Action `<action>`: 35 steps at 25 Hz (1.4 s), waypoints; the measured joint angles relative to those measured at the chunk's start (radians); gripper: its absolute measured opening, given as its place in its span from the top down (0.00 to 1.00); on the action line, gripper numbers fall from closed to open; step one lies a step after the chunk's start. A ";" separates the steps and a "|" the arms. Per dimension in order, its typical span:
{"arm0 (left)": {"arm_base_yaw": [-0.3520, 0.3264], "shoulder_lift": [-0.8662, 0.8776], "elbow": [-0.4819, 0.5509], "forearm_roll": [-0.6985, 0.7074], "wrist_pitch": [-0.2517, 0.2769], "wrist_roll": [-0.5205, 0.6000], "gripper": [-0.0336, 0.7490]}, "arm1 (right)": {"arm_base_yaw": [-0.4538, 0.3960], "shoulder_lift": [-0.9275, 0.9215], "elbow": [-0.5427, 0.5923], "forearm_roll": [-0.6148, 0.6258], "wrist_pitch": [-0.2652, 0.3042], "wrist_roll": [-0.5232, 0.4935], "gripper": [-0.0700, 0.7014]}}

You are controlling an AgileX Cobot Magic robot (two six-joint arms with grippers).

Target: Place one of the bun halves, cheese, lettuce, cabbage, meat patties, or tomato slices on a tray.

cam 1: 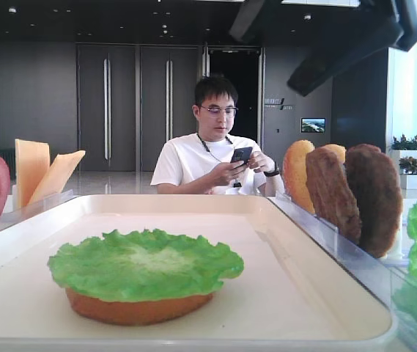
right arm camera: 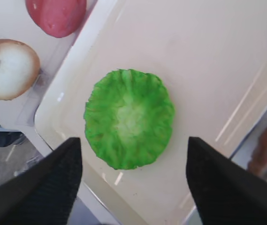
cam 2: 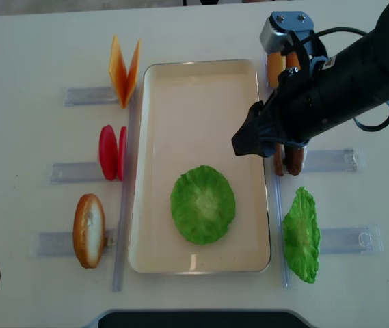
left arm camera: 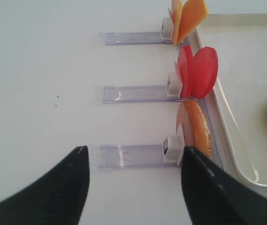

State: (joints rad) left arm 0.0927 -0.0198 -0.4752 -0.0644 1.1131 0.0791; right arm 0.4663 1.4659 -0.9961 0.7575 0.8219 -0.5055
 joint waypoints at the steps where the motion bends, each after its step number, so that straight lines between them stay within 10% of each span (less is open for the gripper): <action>1: 0.000 0.000 0.000 0.000 0.000 0.000 0.36 | 0.000 -0.019 -0.001 -0.045 0.000 0.036 0.28; 13: 0.000 0.000 0.000 0.000 0.000 0.000 0.36 | -0.008 -0.089 -0.193 -0.667 0.168 0.484 0.28; 35: 0.000 0.000 0.000 0.000 0.000 0.000 0.36 | -0.368 -0.337 -0.229 -0.816 0.235 0.475 0.28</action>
State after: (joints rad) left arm 0.0927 -0.0198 -0.4752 -0.0644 1.1131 0.0791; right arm 0.0982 1.1294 -1.2252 -0.0584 1.0564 -0.0307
